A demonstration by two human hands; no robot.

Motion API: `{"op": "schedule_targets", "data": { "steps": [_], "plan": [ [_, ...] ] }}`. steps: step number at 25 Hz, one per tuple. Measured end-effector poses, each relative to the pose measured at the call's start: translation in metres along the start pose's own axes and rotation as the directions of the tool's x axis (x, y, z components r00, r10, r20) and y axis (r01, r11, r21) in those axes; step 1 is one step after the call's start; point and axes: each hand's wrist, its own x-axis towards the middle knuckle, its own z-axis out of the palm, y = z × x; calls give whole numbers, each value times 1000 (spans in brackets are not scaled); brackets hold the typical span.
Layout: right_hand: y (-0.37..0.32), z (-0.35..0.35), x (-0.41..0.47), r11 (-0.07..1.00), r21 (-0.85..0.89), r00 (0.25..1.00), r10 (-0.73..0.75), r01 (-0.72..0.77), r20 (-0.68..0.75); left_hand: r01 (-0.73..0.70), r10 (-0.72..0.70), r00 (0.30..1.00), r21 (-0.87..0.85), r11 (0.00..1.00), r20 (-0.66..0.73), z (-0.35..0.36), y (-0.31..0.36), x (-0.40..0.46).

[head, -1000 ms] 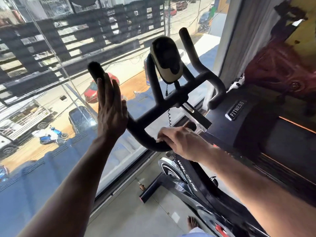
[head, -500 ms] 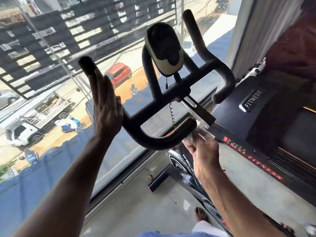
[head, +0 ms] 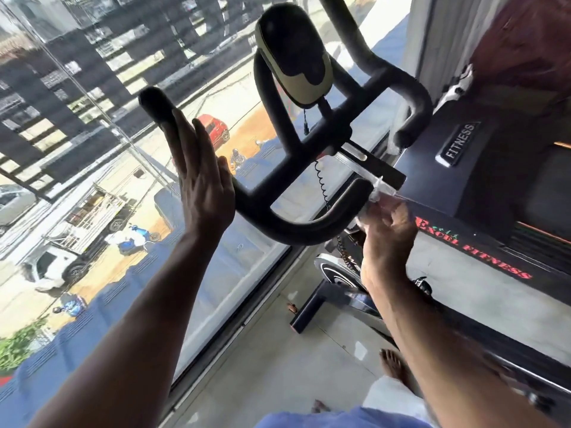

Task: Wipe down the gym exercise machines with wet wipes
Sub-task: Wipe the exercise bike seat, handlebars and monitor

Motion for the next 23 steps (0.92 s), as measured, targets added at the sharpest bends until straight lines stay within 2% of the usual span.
{"op": "schedule_targets", "data": {
  "steps": [2,4,6,8,10,13,17,21,23],
  "plan": [
    [18,1,-31,1000,5,1000,-6,6,25,-20,20,1000,-15,1000,-8,0,-3,0],
    [28,9,-67,989,121,996,82,-86,38,-38,37,999,-28,999,-19,2,-5,-1],
    [34,23,-87,865,381,944,313,-327,101,-41,40,999,-32,999,-28,2,-6,-1],
    [40,36,-96,699,508,862,438,-504,254,-21,20,1000,-53,998,-14,2,-5,-2],
    [47,49,-99,667,472,814,424,-577,396,0,0,1000,-72,997,2,2,-5,-2],
    [58,76,-92,683,380,755,401,-623,518,-21,20,1000,-71,997,-15,2,-6,-1],
    [68,95,-61,614,334,623,344,-716,703,-22,21,1000,-70,997,-8,0,-5,-1],
    [85,65,-42,584,281,541,332,-761,773,-20,20,1000,-74,997,2,2,-11,-3],
    [87,39,-30,613,258,551,352,-747,757,-22,21,1000,-66,998,-12,3,-14,-4]
  ]
}}
